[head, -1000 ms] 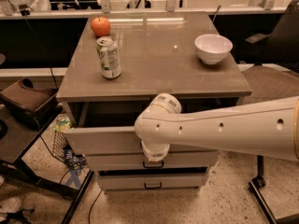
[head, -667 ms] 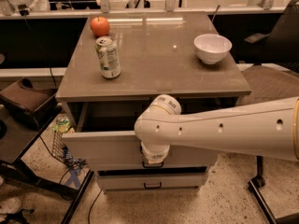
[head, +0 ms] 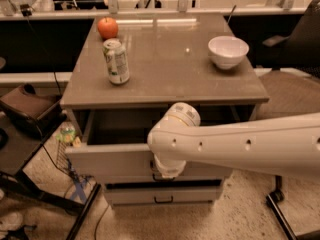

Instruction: Open top drawer

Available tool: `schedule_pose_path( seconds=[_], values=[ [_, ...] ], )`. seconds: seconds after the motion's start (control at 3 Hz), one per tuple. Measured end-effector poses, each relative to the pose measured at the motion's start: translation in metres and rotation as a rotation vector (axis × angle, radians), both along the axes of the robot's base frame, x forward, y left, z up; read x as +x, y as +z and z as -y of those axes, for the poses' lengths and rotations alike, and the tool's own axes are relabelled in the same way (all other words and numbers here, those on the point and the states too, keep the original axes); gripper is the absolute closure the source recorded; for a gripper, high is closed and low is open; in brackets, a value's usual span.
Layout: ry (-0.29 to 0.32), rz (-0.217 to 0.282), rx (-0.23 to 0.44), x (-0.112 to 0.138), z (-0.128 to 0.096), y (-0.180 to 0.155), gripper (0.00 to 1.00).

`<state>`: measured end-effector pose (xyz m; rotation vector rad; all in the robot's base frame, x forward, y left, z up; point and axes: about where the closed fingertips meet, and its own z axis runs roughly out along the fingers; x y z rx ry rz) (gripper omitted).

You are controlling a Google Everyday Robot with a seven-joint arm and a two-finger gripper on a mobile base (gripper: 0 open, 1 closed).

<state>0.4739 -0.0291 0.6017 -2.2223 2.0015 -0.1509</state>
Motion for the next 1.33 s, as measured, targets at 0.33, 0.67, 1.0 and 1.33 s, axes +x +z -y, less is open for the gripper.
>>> schedule_pose_path(
  seconds=[0.33, 0.67, 1.0, 1.33],
  values=[
    [0.0, 0.0, 0.0, -0.001, 0.0, -0.001, 1.0],
    [-0.006, 0.008, -0.001, -0.008, 0.005, 0.006, 1.0],
    [-0.015, 0.024, 0.001, -0.022, 0.014, 0.022, 1.0],
    [-0.015, 0.024, 0.0, -0.022, 0.014, 0.02, 1.0]
  ],
)
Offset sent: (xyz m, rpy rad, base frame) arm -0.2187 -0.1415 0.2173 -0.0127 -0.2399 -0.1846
